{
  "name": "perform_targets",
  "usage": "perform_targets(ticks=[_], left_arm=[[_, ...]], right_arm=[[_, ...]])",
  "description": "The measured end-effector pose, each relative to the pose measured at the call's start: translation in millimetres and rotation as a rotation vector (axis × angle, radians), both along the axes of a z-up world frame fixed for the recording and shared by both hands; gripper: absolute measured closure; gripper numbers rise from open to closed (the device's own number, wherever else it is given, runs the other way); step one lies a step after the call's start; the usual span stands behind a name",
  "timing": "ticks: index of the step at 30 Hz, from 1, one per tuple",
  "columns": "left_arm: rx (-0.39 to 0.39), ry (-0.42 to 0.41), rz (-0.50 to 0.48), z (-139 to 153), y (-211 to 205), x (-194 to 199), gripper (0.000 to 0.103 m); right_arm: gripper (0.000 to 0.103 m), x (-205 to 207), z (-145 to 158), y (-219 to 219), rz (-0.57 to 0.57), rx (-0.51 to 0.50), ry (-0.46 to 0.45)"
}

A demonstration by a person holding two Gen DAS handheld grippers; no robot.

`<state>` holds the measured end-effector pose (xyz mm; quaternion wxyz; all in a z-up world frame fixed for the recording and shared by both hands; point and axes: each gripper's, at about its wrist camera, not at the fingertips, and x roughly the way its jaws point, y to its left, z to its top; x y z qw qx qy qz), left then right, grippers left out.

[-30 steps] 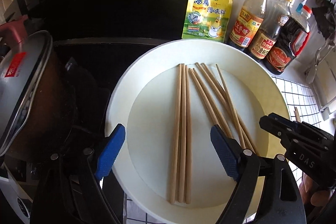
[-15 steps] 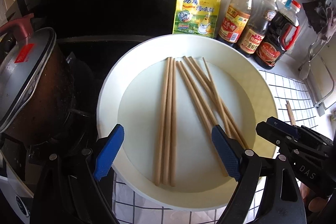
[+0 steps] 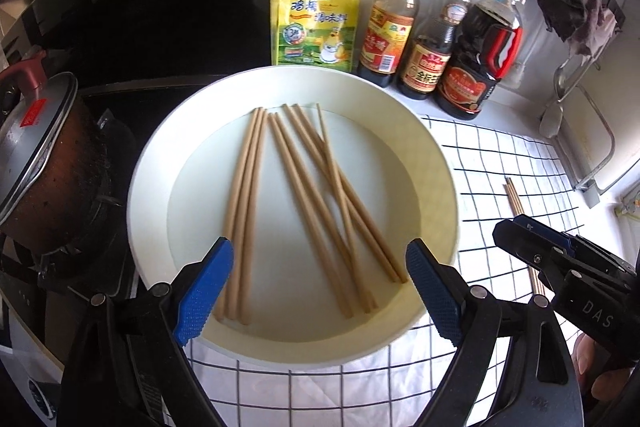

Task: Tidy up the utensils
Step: 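Move both open tools back from the basin to the chopstick row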

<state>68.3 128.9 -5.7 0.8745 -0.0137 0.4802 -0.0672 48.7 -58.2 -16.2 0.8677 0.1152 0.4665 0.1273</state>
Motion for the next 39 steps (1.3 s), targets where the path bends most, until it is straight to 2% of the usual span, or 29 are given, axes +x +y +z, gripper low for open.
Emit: perform_targets(ticks=[9,15,22,31,39], left_arm=[[-0.015,-0.016,-0.038,10,-46,-15,0.016],[-0.005,-0.022,-0.073,13,-79,-25,0.016],[0.007,-0.005,-0.109,6,-111,-35,0.016],[0.001,0.016,-0.148,-5,-152,-39,0.016],[0.023,0.021,-0.154,-25,-180,-45,0.016]], right_arm=[[0.064,-24,17,-49,-0.039,-0.007,-0.042],[0.063,-33,16,-82,-0.078,0.006,-0.038],[0.062,-44,4,-108,-0.1,-0.003,-0.012],[0.059,-59,-9,-142,-0.122,-0.065,-0.006],[0.058,-62,-43,-172,-0.124,-0.157,0.036]])
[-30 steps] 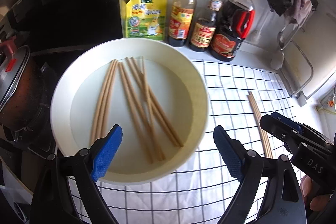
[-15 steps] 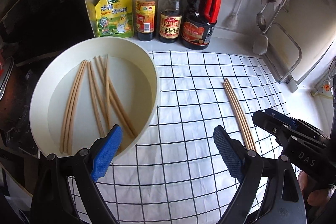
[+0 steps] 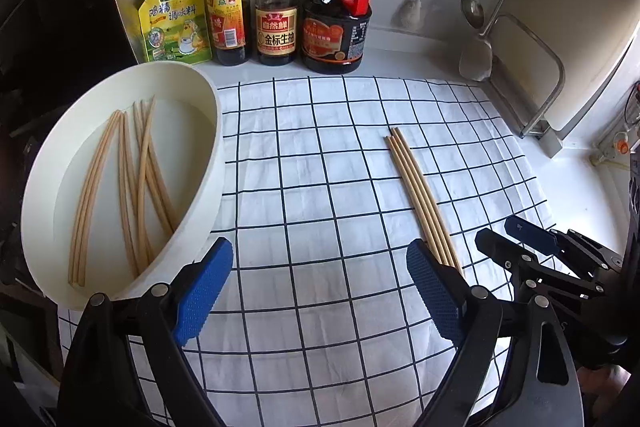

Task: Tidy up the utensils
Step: 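Move both open tools back from the basin to the chopstick row, then align both open tools over separate remaining chopsticks on the cloth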

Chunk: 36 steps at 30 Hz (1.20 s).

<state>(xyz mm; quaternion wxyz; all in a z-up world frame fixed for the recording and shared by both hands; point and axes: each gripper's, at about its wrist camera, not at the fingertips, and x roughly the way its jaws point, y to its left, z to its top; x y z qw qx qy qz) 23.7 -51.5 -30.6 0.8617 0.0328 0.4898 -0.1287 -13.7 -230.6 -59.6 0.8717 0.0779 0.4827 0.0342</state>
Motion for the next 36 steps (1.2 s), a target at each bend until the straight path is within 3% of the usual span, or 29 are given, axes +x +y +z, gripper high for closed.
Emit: perform_targets(ticks=[13,36], left_arm=[[-0.002,0.039,0.017,-31,-28,0,0.016],[0.03,0.065,-0.01,-51,-46,8,0.016]], right_arm=[[0.058,-2,-50,-18,0.008,-0.039,0.063],[0.058,1,-62,-2,0.065,-0.133,0.088]])
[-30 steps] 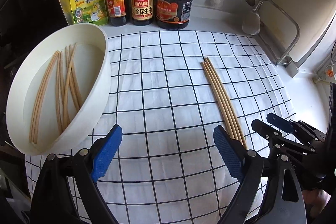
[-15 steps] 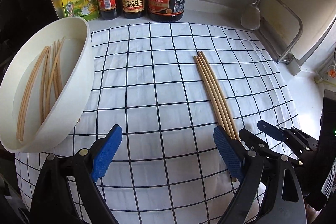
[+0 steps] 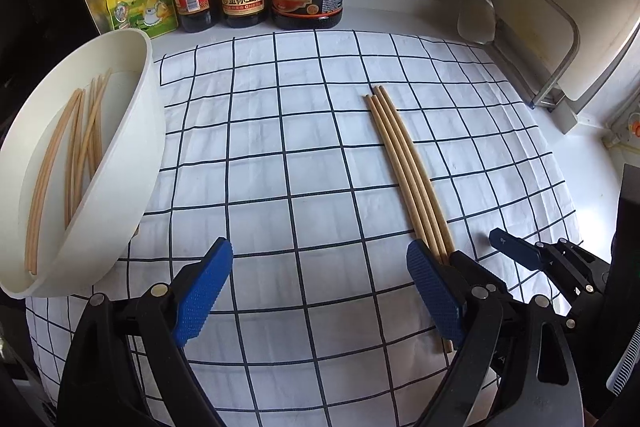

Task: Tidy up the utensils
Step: 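Align both open tools over separate remaining chopsticks on the cloth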

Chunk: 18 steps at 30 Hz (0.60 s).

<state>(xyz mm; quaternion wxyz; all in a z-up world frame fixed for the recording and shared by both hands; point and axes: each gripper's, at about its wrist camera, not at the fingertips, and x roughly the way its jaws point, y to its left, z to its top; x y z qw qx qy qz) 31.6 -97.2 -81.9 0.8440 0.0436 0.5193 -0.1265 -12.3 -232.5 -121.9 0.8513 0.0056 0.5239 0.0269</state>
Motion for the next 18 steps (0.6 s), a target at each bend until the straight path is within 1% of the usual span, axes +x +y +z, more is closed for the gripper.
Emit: perform_targets(ticks=[3,11,18], left_arm=[[0.001,0.006,-0.008,-3,-4,0,0.016],[-0.01,0.022,-0.033,-13,-22,2,0.016],[0.004,0.036,-0.047,-26,-36,2,0.016]], right_arm=[[0.058,-1,-1,0,0.013,-0.031,-0.002],[0.059,1,0,-24,-0.036,-0.03,-0.015],[0.059,-4,0,-40,-0.075,-0.039,-0.02]])
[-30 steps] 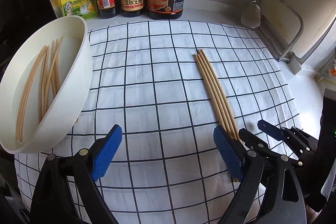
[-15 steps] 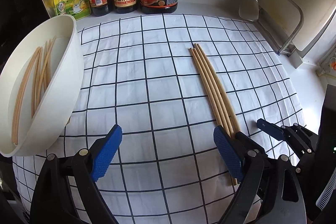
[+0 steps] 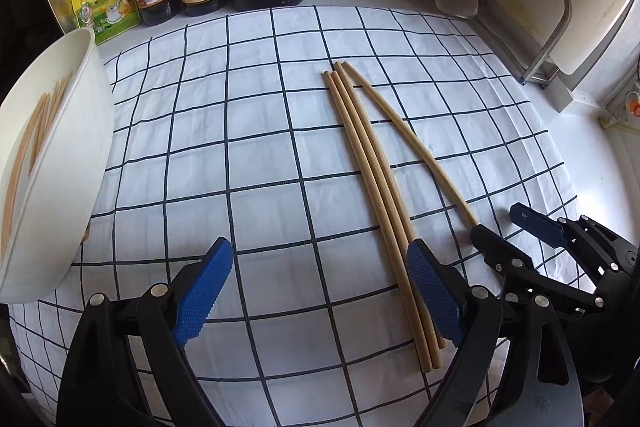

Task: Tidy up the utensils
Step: 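Align both open tools over separate remaining chopsticks on the cloth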

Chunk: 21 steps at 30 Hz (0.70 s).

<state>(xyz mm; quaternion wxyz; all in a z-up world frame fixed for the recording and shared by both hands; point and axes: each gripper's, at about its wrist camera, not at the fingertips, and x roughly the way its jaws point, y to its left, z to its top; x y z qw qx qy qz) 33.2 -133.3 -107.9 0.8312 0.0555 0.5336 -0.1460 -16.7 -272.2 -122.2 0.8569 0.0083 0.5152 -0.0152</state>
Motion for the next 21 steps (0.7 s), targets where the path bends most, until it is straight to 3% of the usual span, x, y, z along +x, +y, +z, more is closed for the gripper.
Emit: perform_targets(ticks=[21], left_arm=[[0.01,0.064,0.054,-16,-4,7,0.016]], right_arm=[[0.059,-4,2,-7,-0.028,0.0,-0.011]])
